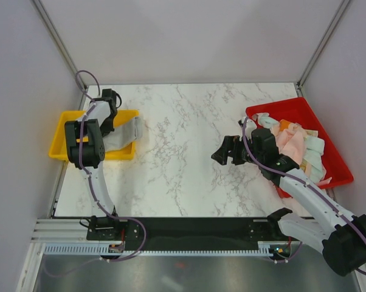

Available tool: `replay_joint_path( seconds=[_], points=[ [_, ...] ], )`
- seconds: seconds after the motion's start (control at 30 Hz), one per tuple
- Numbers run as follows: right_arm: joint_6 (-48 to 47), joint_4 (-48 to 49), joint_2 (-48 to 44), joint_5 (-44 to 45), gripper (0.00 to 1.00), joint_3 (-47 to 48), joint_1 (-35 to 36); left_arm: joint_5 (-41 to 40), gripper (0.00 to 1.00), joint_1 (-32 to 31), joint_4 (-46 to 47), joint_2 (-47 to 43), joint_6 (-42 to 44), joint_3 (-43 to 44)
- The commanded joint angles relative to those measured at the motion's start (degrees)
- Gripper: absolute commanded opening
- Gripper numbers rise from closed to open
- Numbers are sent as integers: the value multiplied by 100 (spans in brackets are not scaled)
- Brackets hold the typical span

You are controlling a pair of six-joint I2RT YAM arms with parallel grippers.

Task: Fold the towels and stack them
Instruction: Neatly place the folded towel into the bin

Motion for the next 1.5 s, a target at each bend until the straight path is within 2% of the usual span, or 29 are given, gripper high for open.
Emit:
replay_joint_path(
  seconds=[0.0,0.23,0.4,0.53,0.7,0.77,0.83,0.87,0.97,1.0,1.07,1.17,1.33,1.47],
  points=[
    [-106,174,-3,89,98,220,-34,-130,2,130,194,31,-49,115],
    [-97,183,-3,106,98,246,-25,-270,2,350,212,198,-14,395],
    [-88,183,14,106,98,334,-34,-349,2,394,221,646,30,825],
    [-123,130,102,115,98,474,-25,-542,5,455,229,760,-31,993],
    [-150,130,163,97,98,536,-25,-692,23,596,238,576,-101,1134],
    [-150,139,163,89,98,545,-25,-675,28,675,256,550,-84,1221],
    [-141,139,181,80,98,554,-25,-614,39,702,221,620,-49,1415],
    [-132,130,190,62,98,563,-25,-544,52,702,195,620,-75,1459],
    [-132,113,199,88,98,571,-25,-385,60,676,98,384,-250,1538],
    [-124,95,199,88,98,571,-25,-402,66,658,89,304,-286,1547],
    [-106,69,190,97,98,606,-25,-324,71,605,54,-28,-321,1547],
    [-88,-1,129,106,98,650,-25,0,74,474,27,-390,-452,1468],
    [-27,-89,76,141,98,782,-25,677,74,219,45,-1111,-813,863],
    [17,-125,102,159,98,870,-25,1915,70,210,282,-1296,-1279,186]
  ],
)
